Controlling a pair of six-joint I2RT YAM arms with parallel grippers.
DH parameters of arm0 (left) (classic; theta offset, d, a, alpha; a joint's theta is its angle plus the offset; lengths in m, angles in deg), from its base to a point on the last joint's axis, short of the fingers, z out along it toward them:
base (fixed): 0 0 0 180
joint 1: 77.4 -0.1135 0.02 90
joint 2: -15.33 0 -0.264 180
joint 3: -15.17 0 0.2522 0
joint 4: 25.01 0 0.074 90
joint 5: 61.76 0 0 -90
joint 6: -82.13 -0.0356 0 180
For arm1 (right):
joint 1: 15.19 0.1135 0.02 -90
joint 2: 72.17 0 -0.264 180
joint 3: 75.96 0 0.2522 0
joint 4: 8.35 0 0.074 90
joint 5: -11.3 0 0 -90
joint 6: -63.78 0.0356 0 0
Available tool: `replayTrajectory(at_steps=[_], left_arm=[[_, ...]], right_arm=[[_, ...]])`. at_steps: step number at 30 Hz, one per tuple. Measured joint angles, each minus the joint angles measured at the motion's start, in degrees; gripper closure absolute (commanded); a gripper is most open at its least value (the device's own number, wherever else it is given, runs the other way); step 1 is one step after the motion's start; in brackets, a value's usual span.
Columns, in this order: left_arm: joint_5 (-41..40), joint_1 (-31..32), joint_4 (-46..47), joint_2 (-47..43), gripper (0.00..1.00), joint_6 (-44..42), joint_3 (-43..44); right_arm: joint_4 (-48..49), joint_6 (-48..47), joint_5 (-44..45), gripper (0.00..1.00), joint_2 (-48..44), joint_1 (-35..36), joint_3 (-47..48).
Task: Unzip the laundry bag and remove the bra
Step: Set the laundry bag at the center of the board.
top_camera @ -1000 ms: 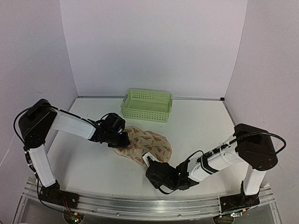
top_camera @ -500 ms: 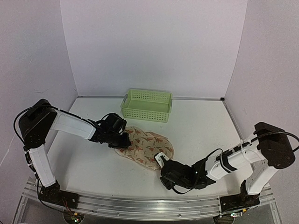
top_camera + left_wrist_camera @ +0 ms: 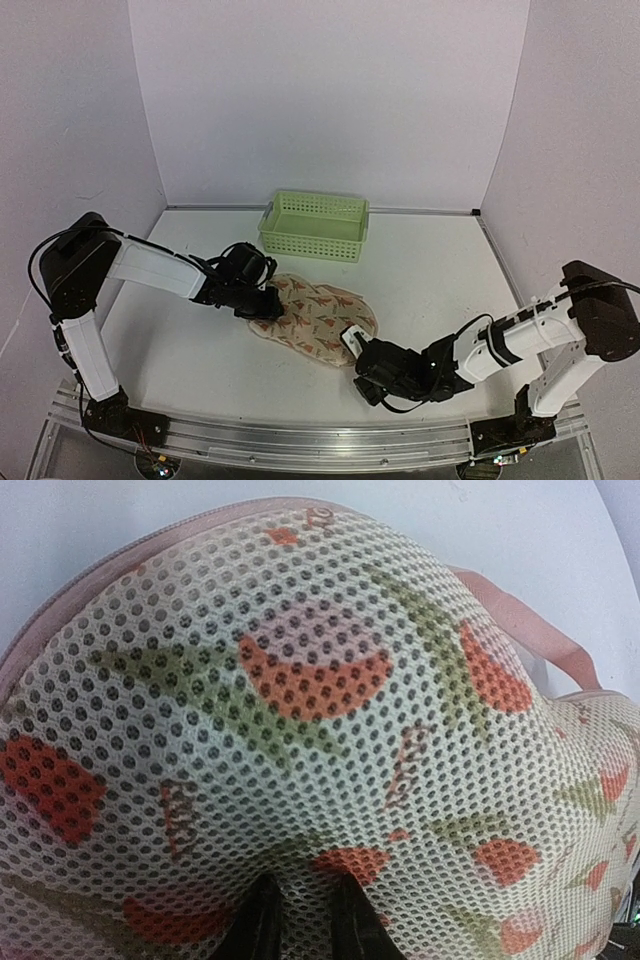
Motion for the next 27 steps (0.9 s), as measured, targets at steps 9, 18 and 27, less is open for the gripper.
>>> replayTrajectory(at_steps=[9,18,27], left_arm=[[2.14,-0.13,-8.48,-1.05,0.58,-2.91,5.01],[-0.04,-0.50,-19.04,-10.05,0.38,-1.42,10.23],[-0.42,-1.77,-20.76,-26.49,0.25,7.76,1.97]], right_arm=[[-1.14,-1.38,-10.23,1.00,2.47,0.02,6.58],[-1.42,-0.52,-14.32,1.00,10.03,0.04,17.22],[-2.29,1.03,-14.01,1.00,17.99,-0.15,26.49]])
